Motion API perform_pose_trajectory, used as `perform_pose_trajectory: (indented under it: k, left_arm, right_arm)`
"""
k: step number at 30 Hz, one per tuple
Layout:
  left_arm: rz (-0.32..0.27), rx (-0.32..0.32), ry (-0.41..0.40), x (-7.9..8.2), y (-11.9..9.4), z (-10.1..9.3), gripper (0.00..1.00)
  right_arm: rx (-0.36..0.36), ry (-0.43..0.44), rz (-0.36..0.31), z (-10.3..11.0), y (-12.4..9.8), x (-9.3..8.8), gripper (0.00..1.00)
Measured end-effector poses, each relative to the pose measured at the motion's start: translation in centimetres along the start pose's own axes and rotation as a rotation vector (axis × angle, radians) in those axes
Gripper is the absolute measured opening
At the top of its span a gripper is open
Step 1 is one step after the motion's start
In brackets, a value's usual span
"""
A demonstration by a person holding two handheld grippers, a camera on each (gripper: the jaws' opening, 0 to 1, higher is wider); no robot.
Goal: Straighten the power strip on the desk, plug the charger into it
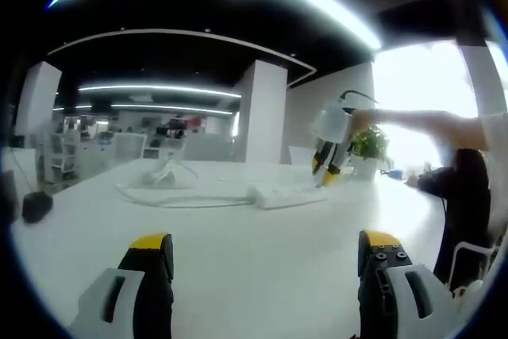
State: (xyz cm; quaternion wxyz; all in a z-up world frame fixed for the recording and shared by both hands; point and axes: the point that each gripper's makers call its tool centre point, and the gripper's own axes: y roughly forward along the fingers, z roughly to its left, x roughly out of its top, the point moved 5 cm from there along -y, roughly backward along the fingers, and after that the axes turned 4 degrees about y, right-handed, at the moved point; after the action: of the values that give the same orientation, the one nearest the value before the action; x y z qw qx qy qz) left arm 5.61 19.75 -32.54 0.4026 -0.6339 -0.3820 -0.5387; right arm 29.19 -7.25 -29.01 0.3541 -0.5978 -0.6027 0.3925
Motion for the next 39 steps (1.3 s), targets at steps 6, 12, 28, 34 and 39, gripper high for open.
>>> perform_pose_trajectory:
  k: [6,12,28,34,39]
  left_arm:
    - [0.004,-0.005,0.003,-0.1,0.1,-0.3,0.99]
    - [0.011,0.010,0.006,-0.2,-0.2,0.2,0.99]
    - [0.012,0.005,0.012,-0.1,-0.3,-0.2,0.99]
    - [0.005,0.006,0.011,0.1,-0.4,-0.1,0.99]
    - [0.005,0.002,0.012,0.1,-0.4,-0.3,0.99]
  right_arm:
    - [0.049,-0.023,0.005,-0.1,0.8,1.1,0.25]
    - [0.048,0.021,-0.054,-0.5,0.4,1.1,0.25]
    - [0.012,0.019,-0.090,0.0,0.4,0.4,0.26]
    - [0.031,0.063,-0.190,0.0,-0.1,0.7,0.30]
    - [0.027,0.052,-0.214,-0.2,-0.7,0.8,0.38]
